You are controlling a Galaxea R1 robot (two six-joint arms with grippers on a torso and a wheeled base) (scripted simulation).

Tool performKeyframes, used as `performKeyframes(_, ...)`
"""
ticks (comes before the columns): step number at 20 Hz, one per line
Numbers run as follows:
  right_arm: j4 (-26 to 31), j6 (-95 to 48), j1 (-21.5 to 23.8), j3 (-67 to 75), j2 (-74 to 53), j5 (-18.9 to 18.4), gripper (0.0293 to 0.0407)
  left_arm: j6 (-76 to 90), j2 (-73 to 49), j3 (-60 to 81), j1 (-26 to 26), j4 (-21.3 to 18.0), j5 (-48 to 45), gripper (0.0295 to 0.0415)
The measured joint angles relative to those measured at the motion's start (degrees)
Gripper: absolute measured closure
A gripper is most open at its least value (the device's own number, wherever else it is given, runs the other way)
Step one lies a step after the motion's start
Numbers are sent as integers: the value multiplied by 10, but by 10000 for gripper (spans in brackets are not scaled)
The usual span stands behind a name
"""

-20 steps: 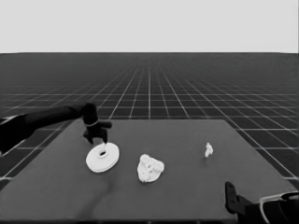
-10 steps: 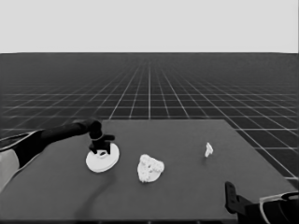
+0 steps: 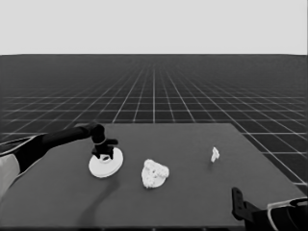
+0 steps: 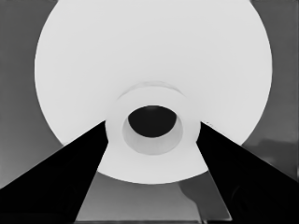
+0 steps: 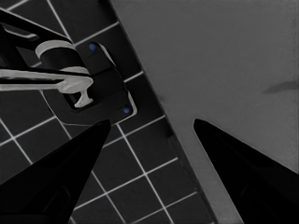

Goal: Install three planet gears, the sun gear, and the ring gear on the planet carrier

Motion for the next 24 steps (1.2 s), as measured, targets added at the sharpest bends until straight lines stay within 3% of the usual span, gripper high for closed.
performKeyframes(3, 0, 0, 0, 0, 0, 0, 315, -30, -32, 71, -79, -47, 65, 362)
performKeyframes(10, 0, 0, 0, 0, 0, 0, 315, -30, -33, 73, -100, -62, 80, 362)
performKeyframes(11, 0, 0, 0, 0, 0, 0, 315, -235, -8, 200, -91, -38, 87, 362)
performKeyframes(13, 0, 0, 0, 0, 0, 0, 315, -373, 164, 210, -77, -21, 101, 361)
performKeyframes(16, 0, 0, 0, 0, 0, 0, 315, -386, 255, 142, -71, -17, 105, 361)
performKeyframes(20, 0, 0, 0, 0, 0, 0, 315, -385, 274, 120, -70, -16, 105, 361)
performKeyframes(24, 0, 0, 0, 0, 0, 0, 315, -368, 282, 92, -21, 32, 92, 361)
